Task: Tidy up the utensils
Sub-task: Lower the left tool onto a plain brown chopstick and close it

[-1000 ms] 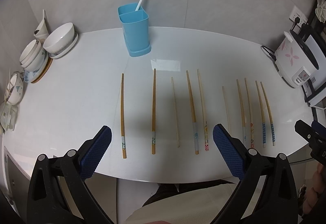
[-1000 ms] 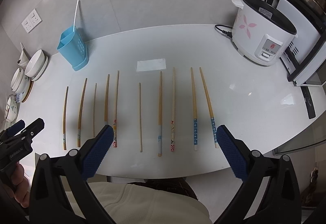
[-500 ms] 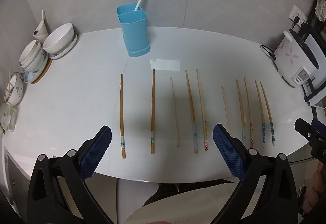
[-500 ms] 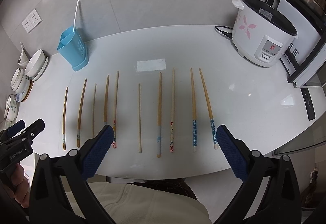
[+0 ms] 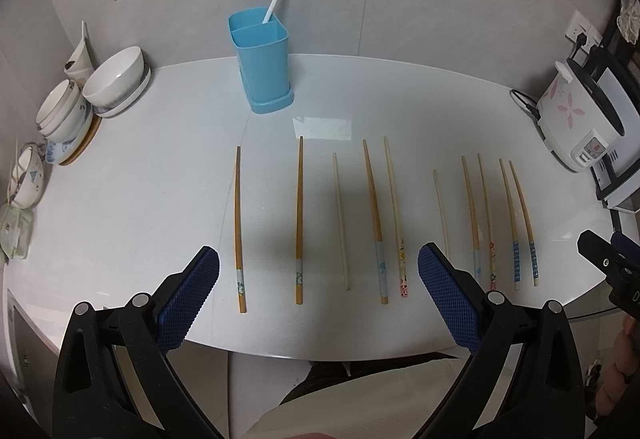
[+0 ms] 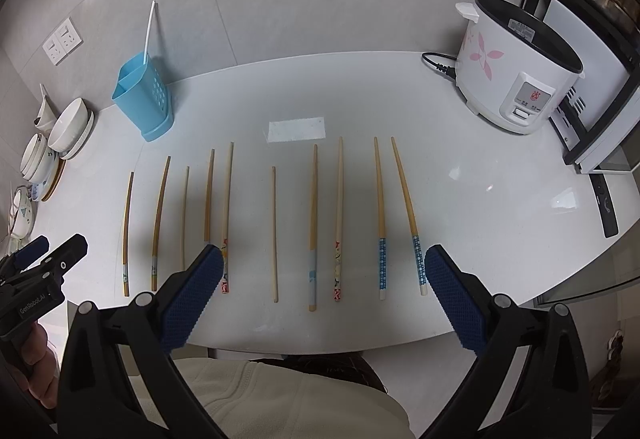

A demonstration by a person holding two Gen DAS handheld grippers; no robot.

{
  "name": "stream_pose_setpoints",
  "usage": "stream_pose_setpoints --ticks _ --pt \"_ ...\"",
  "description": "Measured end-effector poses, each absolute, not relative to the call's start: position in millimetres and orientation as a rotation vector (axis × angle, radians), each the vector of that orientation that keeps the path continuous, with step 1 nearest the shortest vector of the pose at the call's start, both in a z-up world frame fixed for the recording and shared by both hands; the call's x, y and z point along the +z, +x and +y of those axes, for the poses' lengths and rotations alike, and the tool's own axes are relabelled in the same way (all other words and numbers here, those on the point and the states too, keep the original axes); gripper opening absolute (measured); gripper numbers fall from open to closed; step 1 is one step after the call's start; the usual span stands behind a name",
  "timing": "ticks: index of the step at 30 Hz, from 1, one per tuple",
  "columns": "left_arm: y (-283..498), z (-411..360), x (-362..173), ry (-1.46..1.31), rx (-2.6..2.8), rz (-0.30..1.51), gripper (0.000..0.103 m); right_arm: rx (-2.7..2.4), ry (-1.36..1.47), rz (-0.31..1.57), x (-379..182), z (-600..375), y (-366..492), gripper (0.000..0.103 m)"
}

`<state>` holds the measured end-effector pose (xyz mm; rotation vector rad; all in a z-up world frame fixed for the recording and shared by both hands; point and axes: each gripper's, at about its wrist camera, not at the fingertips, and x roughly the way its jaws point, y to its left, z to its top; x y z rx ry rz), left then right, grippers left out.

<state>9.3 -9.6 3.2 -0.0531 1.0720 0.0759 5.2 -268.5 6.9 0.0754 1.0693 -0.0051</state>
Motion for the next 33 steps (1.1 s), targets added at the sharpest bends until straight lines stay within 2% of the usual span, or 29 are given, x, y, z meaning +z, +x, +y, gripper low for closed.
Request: stream_pose_setpoints --ticks 14,17,22,24,29,31,33 --pt "30.3 19.7 -11.0 -0.1 0.122 1.098 0.097 0.09 -0.005 1.035 2.8 -234.0 38.7 0.096" --pt "43.0 44.8 -25.0 -0.103 0.178 1.107 0.097 0.151 -0.023 1.065 -18.9 -208.8 56.7 0.09" --pt "67.9 86.0 -72.2 -0.12 0.242 1.203 0.089 0.202 -0.091 1.185 -69.3 -168.0 83.4 0.063" --pt "74.5 96.0 -91.3 -0.132 0.242 1.25 0.087 0.209 -0.097 1.237 -86.9 -155.8 91.6 0.058" --pt "85.2 107.8 -136.3 -0.145 0.225 1.343 0.083 0.185 -0.132 1.32 -122.3 -137.0 101.2 0.054" --pt "87.4 109.5 -147.6 -0.142 0.217 1.366 0.081 0.184 -0.122 1.371 -135.9 -133.7 105.5 0.046" --pt "89.4 109.4 -156.9 -0.136 0.205 1.391 0.079 0.175 -0.12 1.397 -143.4 -130.7 107.1 0.043"
